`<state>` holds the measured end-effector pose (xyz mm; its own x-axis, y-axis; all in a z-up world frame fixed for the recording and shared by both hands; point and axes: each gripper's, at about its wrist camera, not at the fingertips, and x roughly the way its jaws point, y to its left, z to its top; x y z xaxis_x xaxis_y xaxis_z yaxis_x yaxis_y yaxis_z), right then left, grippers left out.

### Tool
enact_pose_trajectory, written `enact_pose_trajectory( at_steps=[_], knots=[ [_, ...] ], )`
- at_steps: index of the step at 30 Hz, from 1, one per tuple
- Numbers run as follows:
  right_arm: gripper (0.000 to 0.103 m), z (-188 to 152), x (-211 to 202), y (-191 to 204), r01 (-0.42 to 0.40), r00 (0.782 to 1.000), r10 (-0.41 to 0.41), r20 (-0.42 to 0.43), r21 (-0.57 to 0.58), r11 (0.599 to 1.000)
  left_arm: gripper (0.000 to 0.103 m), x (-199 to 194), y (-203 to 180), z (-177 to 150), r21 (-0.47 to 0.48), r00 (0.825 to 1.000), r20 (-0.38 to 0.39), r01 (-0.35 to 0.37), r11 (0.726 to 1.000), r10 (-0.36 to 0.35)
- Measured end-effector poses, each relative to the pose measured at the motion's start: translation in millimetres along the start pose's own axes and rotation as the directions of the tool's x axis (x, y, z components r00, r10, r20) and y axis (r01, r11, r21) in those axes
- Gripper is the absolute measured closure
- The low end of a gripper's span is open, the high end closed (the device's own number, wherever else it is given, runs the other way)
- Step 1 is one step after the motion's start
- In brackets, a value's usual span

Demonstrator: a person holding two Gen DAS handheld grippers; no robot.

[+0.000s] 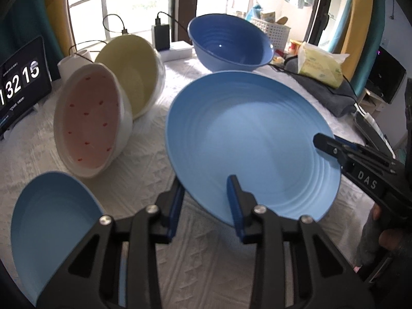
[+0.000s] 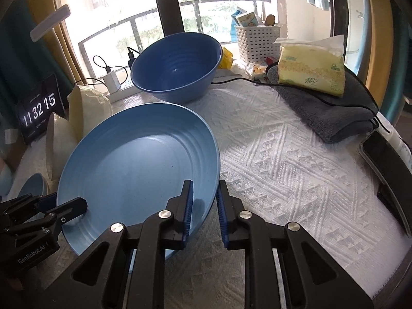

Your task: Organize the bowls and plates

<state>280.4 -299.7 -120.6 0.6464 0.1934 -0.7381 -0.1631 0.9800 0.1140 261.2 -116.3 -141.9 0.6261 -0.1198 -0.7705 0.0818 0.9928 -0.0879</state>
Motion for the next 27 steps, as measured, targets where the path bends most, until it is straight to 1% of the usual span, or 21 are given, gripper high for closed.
enact_pose_trajectory(
  at_steps=[17,27],
  knots=[
    [0.083,-3,-29,21,0.011,0.999,-0.010,0.042,-0.020,1.000,0.068,-36,13,-10,-0.014,0.998,0.070,0.009,1.000,-0.008],
    [0.083,-6,-46,43,0.003,0.998,-0.001,0.070,-0.042,0.999,0.068,-59,31,-20,-0.038,0.994,0.109,0.003,0.999,0.001]
  ],
)
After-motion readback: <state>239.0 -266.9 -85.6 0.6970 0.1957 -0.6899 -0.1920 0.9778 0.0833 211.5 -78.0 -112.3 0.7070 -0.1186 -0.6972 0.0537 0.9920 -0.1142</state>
